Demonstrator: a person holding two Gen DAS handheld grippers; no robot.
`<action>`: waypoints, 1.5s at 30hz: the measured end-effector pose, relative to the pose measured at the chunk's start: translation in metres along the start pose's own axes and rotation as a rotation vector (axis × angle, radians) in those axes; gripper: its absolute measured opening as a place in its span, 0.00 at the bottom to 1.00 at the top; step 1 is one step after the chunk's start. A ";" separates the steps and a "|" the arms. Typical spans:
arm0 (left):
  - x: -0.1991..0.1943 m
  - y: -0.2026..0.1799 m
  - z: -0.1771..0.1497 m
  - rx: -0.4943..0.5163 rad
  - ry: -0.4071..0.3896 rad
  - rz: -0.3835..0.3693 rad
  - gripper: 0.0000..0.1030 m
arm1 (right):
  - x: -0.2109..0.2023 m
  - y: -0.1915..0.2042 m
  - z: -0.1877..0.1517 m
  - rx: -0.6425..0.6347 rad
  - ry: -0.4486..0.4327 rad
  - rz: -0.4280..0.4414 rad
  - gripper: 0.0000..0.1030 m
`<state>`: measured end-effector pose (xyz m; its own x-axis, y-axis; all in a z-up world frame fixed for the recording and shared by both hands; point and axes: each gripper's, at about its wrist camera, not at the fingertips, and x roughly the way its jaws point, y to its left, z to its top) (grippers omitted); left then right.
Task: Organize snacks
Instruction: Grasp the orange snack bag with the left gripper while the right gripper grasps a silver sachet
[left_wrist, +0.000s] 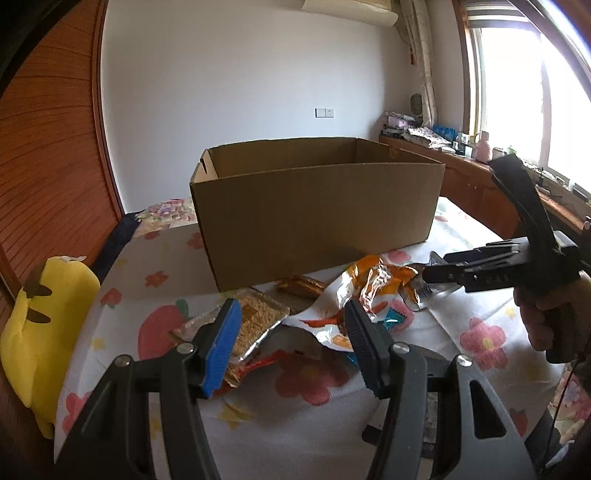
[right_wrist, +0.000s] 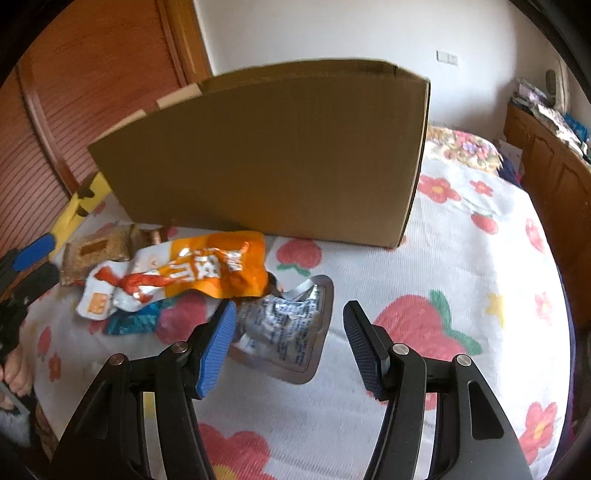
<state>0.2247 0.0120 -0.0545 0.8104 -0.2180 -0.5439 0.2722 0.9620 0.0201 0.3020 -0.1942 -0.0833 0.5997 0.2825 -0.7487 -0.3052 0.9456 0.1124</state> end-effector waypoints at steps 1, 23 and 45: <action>-0.001 -0.001 0.000 0.001 0.000 -0.002 0.57 | 0.004 -0.001 0.001 0.012 0.009 0.010 0.60; 0.010 -0.019 0.009 0.010 0.040 -0.028 0.58 | 0.012 0.012 -0.003 -0.066 0.035 -0.033 0.56; 0.100 -0.057 0.044 0.237 0.340 -0.137 0.64 | -0.042 -0.020 -0.014 0.021 -0.077 0.144 0.11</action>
<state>0.3130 -0.0719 -0.0737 0.5524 -0.2359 -0.7995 0.5088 0.8551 0.0992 0.2726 -0.2275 -0.0632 0.6061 0.4257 -0.6719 -0.3771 0.8975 0.2285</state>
